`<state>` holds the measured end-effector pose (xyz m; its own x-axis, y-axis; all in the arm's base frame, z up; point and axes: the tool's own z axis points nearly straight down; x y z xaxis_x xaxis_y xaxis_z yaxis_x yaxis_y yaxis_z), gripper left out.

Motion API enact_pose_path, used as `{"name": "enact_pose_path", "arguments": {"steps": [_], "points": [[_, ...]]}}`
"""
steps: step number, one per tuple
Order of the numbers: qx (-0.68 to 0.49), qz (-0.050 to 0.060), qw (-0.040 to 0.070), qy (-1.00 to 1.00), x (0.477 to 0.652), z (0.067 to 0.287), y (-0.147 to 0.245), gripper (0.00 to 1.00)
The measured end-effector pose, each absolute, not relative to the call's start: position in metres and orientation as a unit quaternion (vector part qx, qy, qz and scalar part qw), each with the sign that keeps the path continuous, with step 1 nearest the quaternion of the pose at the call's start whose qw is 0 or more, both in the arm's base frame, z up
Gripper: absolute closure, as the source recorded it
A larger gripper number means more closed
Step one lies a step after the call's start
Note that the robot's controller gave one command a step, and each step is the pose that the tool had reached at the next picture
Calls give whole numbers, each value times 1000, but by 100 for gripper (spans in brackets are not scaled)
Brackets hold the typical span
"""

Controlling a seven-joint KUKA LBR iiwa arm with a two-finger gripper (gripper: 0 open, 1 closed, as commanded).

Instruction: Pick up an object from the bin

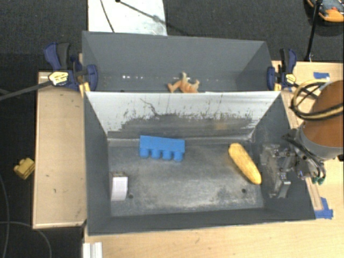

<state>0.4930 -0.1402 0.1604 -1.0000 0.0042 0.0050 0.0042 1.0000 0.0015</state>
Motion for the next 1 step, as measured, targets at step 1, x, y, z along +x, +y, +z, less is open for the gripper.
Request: {"name": "enact_pose_path", "arguments": {"steps": [1], "points": [[0, 0, -1, -1000, 495, 165, -140, 0]]}}
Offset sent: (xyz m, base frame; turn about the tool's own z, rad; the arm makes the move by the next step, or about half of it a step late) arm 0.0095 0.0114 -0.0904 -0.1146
